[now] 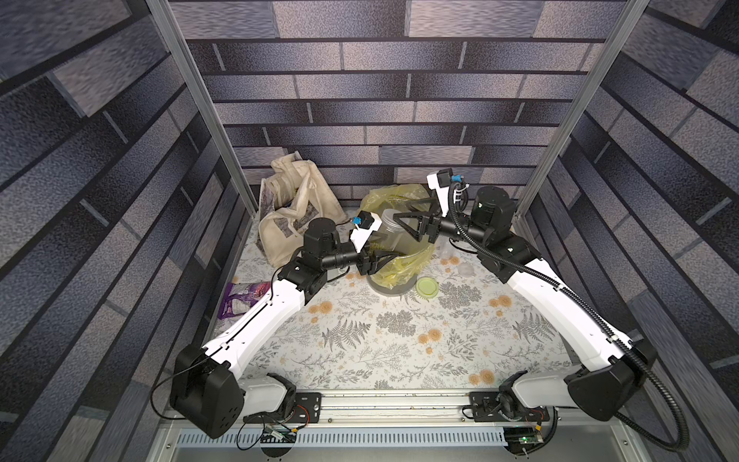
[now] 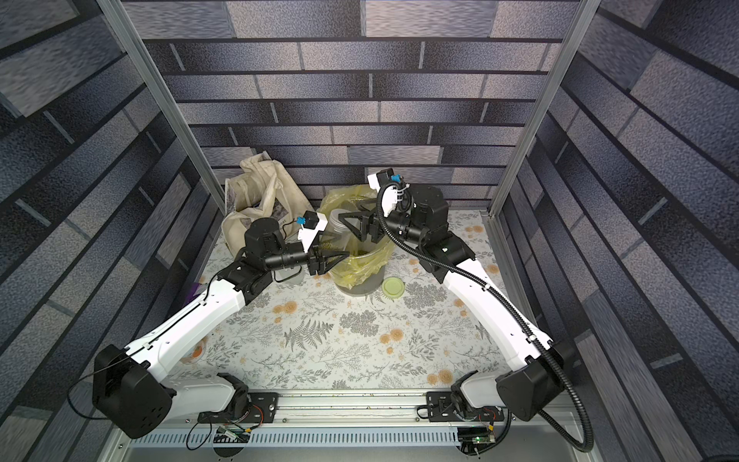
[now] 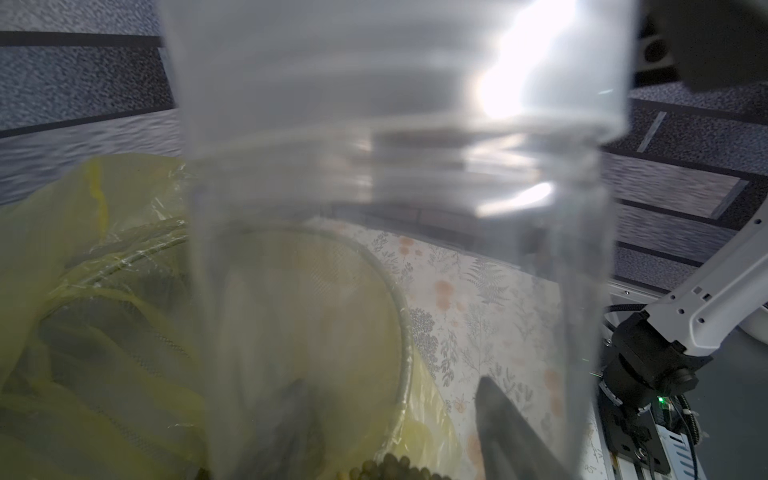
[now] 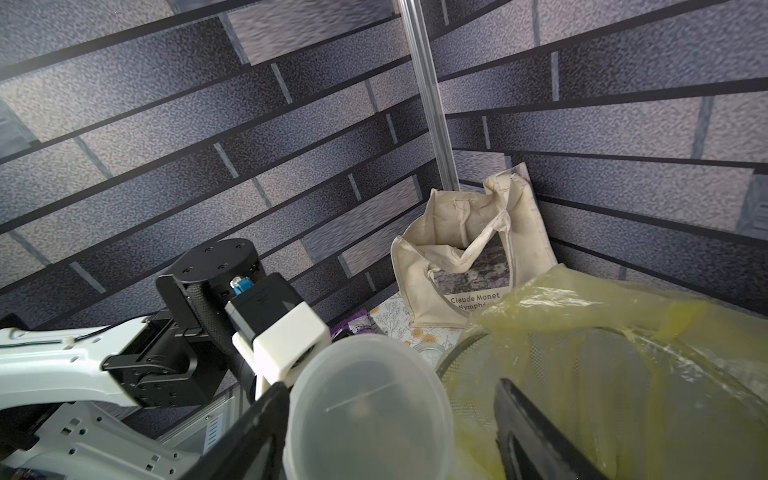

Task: Empty moldy mung beans from jars
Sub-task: Unscrew the lid from the jar.

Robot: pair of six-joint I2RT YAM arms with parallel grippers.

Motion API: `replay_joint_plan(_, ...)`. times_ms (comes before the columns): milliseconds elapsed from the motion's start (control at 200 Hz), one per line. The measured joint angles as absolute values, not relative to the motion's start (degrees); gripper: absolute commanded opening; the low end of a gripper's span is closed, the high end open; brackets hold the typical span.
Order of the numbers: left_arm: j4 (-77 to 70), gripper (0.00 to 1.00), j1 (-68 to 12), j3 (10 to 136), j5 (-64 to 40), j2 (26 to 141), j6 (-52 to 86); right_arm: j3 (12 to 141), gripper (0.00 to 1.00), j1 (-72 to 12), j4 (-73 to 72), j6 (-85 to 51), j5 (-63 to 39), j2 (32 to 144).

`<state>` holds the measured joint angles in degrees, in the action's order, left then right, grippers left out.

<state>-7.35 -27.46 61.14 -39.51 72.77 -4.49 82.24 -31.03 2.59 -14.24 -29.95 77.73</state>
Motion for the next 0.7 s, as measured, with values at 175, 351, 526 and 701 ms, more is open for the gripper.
replay_joint_plan(175, -9.82, 0.50, -28.47, 60.07, -33.28, 70.52, -4.49, 81.43, 0.79, -31.00, 2.46, -15.64, -27.44, 76.20)
replay_joint_plan(351, -9.85, 0.50, -29.36, 60.07, -29.19, 70.46, -4.49, 80.86, 0.79, -31.92, 2.00, -16.12, -26.04, 76.05)
replay_joint_plan(526, -9.41, 0.50, -30.00, 60.31, -26.48, 70.98, -4.51, 80.88, 0.79, -33.39, 2.07, -16.10, -25.74, 76.14)
replay_joint_plan(701, -8.93, 0.49, -30.02, 60.55, -24.88, 71.72, -4.51, 80.93, 0.80, -34.20, 2.09, -16.19, -25.76, 76.77)
